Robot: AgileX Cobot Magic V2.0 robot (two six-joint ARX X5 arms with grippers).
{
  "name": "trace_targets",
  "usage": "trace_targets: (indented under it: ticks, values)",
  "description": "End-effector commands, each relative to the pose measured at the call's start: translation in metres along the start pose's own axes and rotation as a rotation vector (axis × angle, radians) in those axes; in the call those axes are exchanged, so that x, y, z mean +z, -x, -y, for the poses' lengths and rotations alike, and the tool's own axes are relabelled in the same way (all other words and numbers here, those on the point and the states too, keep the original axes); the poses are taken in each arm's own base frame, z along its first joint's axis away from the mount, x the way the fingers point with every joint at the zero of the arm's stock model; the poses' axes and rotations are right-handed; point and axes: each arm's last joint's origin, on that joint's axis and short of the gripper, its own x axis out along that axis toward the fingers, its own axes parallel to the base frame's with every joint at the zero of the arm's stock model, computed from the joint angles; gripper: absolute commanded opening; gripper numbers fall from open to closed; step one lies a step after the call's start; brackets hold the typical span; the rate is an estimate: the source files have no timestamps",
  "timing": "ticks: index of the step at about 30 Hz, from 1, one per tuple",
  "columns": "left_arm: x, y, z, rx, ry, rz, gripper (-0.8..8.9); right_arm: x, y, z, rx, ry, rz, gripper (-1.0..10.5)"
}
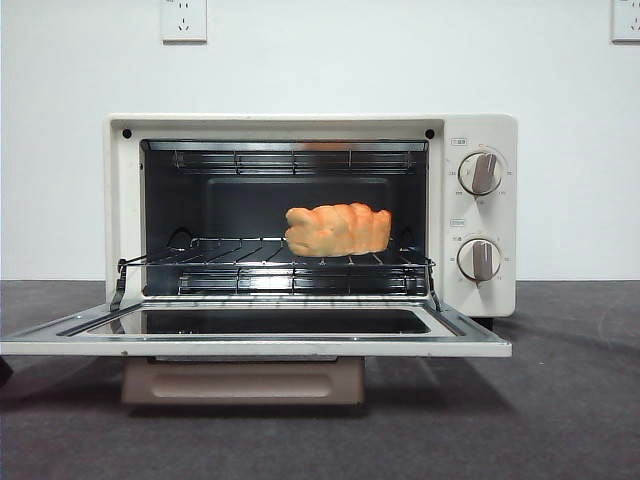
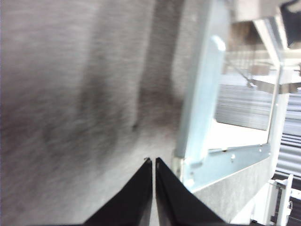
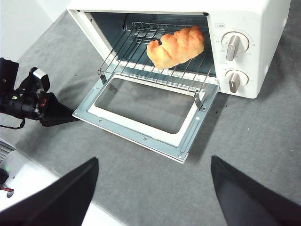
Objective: The left arm flap open the oven, the right arm pick bread and place it into oven, the left arm flap close the oven
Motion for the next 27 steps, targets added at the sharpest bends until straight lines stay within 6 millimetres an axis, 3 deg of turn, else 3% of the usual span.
trace_targets:
  ticks: [1, 14, 27]
  values:
    - [0.004, -0.002, 0.005, -0.022, -0.002, 0.001, 0.12, 0.004, 0.004, -0.002, 0.017, 0.012, 0.022, 3.8]
    - [0.014, -0.001, 0.015, -0.134, 0.040, 0.019, 0.12, 0.004, 0.004, -0.002, 0.017, 0.011, 0.022, 3.8]
    - [0.067, 0.023, 0.075, -0.237, -0.080, 0.167, 0.12, 0.004, 0.004, -0.003, 0.018, 0.005, 0.025, 3.8]
